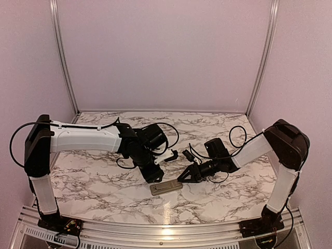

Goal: Load the batteries into the remote control
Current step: Load the battery cover onto the remote control without the battery cover, then press the battery cover on the remote control.

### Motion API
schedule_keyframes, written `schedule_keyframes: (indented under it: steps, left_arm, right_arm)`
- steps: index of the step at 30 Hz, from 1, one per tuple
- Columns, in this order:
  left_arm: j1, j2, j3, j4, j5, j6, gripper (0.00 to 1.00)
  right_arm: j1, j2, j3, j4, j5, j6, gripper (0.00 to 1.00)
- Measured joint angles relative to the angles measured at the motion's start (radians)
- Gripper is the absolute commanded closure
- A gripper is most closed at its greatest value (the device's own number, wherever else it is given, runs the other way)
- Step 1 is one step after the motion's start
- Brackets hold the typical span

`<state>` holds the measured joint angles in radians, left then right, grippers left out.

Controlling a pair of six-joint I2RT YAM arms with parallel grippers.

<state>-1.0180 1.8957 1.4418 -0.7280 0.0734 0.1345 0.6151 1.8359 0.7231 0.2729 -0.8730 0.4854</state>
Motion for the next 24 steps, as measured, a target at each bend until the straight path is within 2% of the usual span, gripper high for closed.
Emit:
schedule_keyframes:
  steps: [24]
  left_arm:
    - [0.002, 0.071, -0.013, 0.016, -0.023, 0.004, 0.49]
  right_arm:
    - [0.0, 0.0, 0.0, 0.0, 0.0, 0.0, 0.62]
